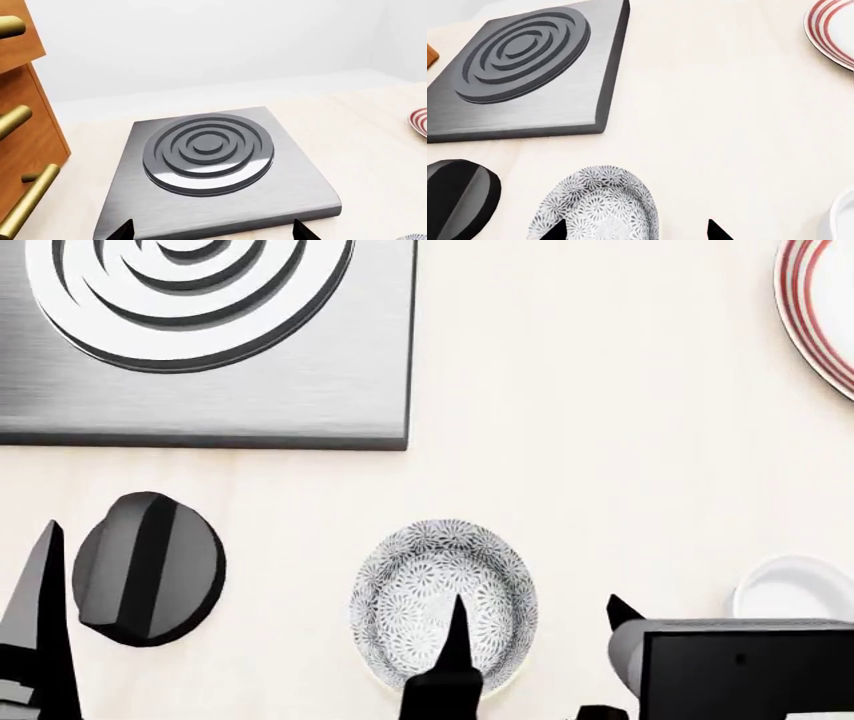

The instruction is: Pick the akita bowl next to the ramekin and place it on the plate.

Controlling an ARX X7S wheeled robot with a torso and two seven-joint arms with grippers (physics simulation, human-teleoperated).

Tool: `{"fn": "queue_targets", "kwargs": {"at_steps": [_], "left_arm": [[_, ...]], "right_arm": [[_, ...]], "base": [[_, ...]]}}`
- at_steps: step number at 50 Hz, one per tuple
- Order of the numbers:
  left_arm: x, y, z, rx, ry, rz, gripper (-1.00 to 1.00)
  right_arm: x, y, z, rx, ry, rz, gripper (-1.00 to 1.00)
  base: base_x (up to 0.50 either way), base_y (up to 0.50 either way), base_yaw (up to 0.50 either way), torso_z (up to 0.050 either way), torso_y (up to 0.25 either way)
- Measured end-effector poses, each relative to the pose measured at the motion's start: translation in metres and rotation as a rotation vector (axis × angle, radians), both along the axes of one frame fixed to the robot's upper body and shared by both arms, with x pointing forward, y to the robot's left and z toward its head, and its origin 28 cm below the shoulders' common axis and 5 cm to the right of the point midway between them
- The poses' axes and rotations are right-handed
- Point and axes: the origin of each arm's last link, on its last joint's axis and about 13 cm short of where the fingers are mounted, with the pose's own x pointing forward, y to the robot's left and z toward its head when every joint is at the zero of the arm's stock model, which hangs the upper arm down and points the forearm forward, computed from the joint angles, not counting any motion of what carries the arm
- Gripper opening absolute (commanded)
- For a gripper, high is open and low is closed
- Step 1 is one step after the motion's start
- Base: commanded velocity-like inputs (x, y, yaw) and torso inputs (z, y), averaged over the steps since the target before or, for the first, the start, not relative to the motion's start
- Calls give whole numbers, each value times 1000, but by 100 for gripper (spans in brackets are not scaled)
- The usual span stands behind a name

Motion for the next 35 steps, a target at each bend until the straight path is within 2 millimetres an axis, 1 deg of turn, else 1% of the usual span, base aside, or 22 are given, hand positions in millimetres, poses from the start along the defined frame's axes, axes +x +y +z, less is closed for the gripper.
{"fn": "queue_targets", "kwargs": {"at_steps": [35], "left_arm": [[0, 0, 0, 0, 1, 1, 100]], "right_arm": [[14, -2, -13, 30, 64, -1, 100]], "base": [[0, 0, 0, 0, 0]]}}
